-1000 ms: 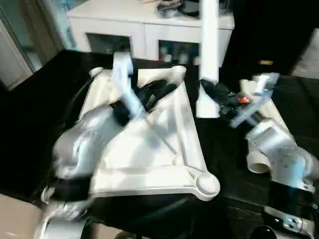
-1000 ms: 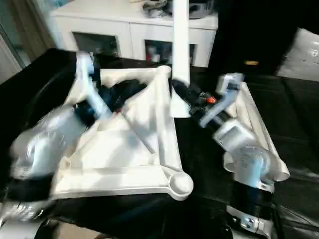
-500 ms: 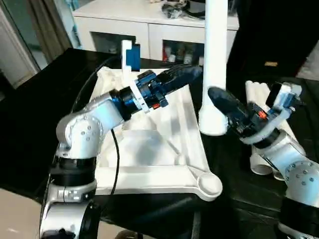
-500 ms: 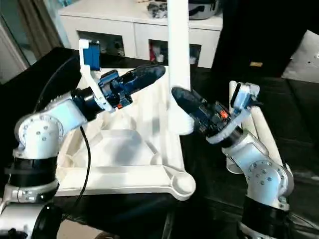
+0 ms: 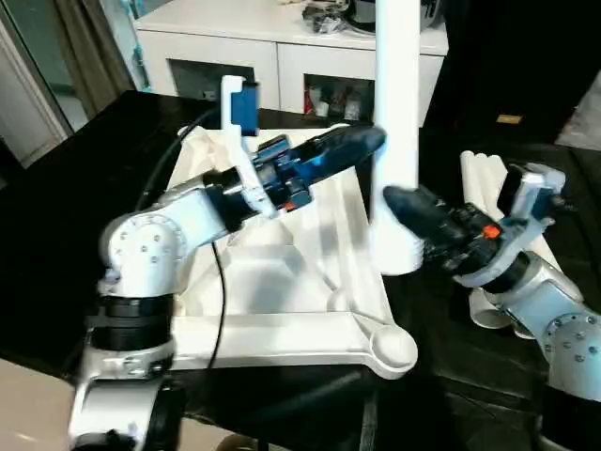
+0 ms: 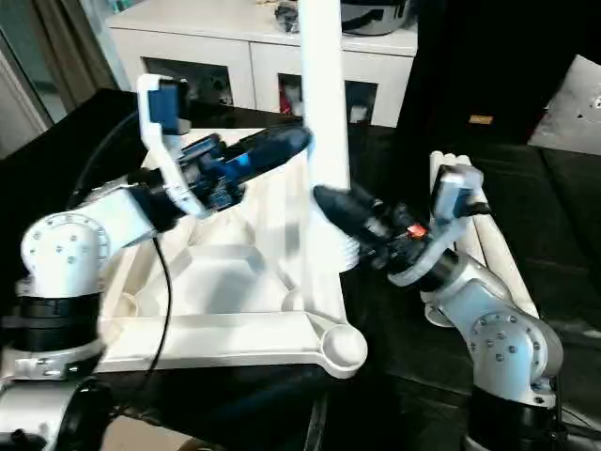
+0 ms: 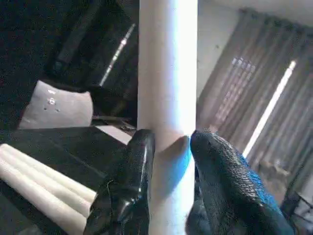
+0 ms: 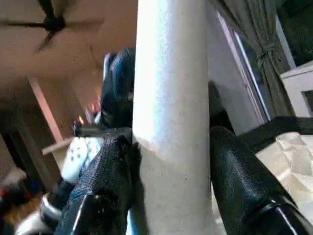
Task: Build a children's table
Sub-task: Pick table leg
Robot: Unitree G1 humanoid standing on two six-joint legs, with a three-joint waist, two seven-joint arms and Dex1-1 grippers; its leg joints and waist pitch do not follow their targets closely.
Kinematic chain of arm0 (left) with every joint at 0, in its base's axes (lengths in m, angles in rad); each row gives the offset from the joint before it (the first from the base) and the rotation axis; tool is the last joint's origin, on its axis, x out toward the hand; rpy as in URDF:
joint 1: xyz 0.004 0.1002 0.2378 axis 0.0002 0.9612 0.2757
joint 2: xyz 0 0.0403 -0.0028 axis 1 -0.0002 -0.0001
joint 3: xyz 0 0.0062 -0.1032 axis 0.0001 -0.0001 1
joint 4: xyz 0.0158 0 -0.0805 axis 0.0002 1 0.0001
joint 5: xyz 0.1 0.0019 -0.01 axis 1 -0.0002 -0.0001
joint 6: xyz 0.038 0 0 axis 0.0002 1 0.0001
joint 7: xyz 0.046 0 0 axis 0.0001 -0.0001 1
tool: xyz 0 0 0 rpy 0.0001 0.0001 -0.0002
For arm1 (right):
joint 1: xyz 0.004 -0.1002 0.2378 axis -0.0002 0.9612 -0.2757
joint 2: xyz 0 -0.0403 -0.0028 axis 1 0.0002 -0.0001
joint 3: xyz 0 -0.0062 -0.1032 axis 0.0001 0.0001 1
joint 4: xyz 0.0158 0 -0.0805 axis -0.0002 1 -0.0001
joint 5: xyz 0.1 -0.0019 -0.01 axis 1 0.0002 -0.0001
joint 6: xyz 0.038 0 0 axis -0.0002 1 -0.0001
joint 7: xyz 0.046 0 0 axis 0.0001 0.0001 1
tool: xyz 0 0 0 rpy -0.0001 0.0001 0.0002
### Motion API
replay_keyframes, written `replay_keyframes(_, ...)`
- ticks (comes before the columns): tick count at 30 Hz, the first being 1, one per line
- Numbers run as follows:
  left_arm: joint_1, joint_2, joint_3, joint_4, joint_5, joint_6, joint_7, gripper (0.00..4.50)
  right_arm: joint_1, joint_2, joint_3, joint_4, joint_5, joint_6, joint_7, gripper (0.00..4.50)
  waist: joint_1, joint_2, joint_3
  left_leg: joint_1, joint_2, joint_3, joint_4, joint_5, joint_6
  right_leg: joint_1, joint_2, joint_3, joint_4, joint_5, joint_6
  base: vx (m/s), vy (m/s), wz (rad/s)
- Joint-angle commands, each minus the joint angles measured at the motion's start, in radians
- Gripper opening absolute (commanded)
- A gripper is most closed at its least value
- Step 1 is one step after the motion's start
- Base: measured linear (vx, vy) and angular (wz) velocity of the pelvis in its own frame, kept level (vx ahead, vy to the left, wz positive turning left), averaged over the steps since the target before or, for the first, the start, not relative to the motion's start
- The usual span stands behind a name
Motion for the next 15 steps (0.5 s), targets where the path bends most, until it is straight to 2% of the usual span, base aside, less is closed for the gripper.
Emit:
replay_keyframes(1,0.013,0.034,-0.082,-0.049,0.052,-0.040,-0.088,1.91,0.010,0.000,0.058,-0.017,-0.071,-0.039,-0.037,1.90,0.003,-0.007,-0.064,0.018,0.040,-0.008,-0.069,-0.137,0.007,0.039,-0.061,0.029,-0.088,-0.095,-0.171,0.000,0.000,0.00)
replay_keyframes(3,0.024,0.074,-0.117,-0.054,0.088,-0.046,-0.116,1.91,0.032,0.010,0.094,-0.030,-0.136,-0.097,-0.067,1.88,0.004,-0.003,-0.064,0.022,0.043,-0.008,-0.071,-0.159,-0.005,0.035,-0.061,0.030,-0.088,-0.105,-0.161,0.000,0.000,0.00)
replay_keyframes(4,0.024,0.076,-0.119,-0.054,0.090,-0.048,-0.117,1.91,0.034,0.011,0.096,-0.030,-0.139,-0.100,-0.067,1.88,0.005,-0.003,-0.064,0.023,0.044,-0.007,-0.072,-0.164,-0.009,0.033,-0.061,0.031,-0.088,-0.107,-0.160,0.000,0.000,0.00)
replay_keyframes(5,0.037,0.107,-0.157,-0.052,0.145,-0.087,-0.138,1.91,0.059,0.013,0.131,-0.037,-0.199,-0.159,-0.078,1.88,0.007,0.000,-0.064,0.023,0.045,-0.009,-0.075,-0.173,-0.016,0.033,-0.063,0.031,-0.088,-0.109,-0.159,0.000,0.000,0.00)
replay_keyframes(6,0.047,0.129,-0.185,-0.053,0.177,-0.111,-0.160,1.91,0.074,0.005,0.154,-0.041,-0.230,-0.180,-0.078,1.88,0.005,0.002,-0.064,0.024,0.045,-0.009,-0.076,-0.183,-0.022,0.032,-0.061,0.030,-0.086,-0.100,-0.159,0.000,0.000,0.00)
replay_keyframes(7,0.056,0.150,-0.211,-0.054,0.207,-0.134,-0.183,1.91,0.089,-0.009,0.188,-0.040,-0.286,-0.227,-0.078,1.88,0.008,0.001,-0.063,0.023,0.047,-0.013,-0.078,-0.189,-0.022,0.031,-0.062,0.030,-0.090,-0.110,-0.148,0.000,0.000,0.00)
replay_keyframes(8,0.059,0.155,-0.217,-0.055,0.214,-0.139,-0.189,1.91,0.093,-0.013,0.196,-0.039,-0.300,-0.239,-0.078,1.88,0.003,0.001,-0.063,0.024,0.045,-0.010,-0.080,-0.192,-0.030,0.035,-0.060,0.030,-0.085,-0.093,-0.147,0.000,0.000,0.00)
replay_keyframes(10,0.077,0.198,-0.266,-0.049,0.263,-0.172,-0.232,1.91,0.125,-0.022,0.248,-0.032,-0.370,-0.304,-0.079,1.88,-0.001,-0.001,-0.062,0.022,0.044,-0.009,-0.080,-0.195,-0.027,0.035,-0.060,0.031,-0.086,-0.074,-0.150,0.000,0.000,0.00)
replay_keyframes(11,0.077,0.198,-0.266,-0.049,0.263,-0.172,-0.232,1.91,0.125,-0.022,0.248,-0.032,-0.370,-0.304,-0.079,1.88,0.001,0.002,-0.063,0.023,0.045,-0.010,-0.079,-0.198,-0.028,0.034,-0.062,0.031,-0.085,-0.076,-0.150,0.000,0.000,0.00)
replay_keyframes(13,0.091,0.206,-0.274,-0.037,0.283,-0.211,-0.267,1.91,0.150,-0.019,0.284,-0.012,-0.443,-0.393,-0.094,1.88,-0.002,0.001,-0.062,0.022,0.044,-0.009,-0.079,-0.208,-0.023,0.034,-0.064,0.032,-0.085,-0.080,-0.166,0.000,0.000,0.00)
replay_keyframes(15,0.095,0.208,-0.277,-0.034,0.291,-0.227,-0.276,1.91,0.159,-0.015,0.290,-0.007,-0.449,-0.405,-0.096,1.88,-0.003,-0.001,-0.061,0.022,0.045,-0.008,-0.079,-0.215,-0.019,0.034,-0.065,0.033,-0.086,-0.087,-0.173,0.000,0.000,0.00)
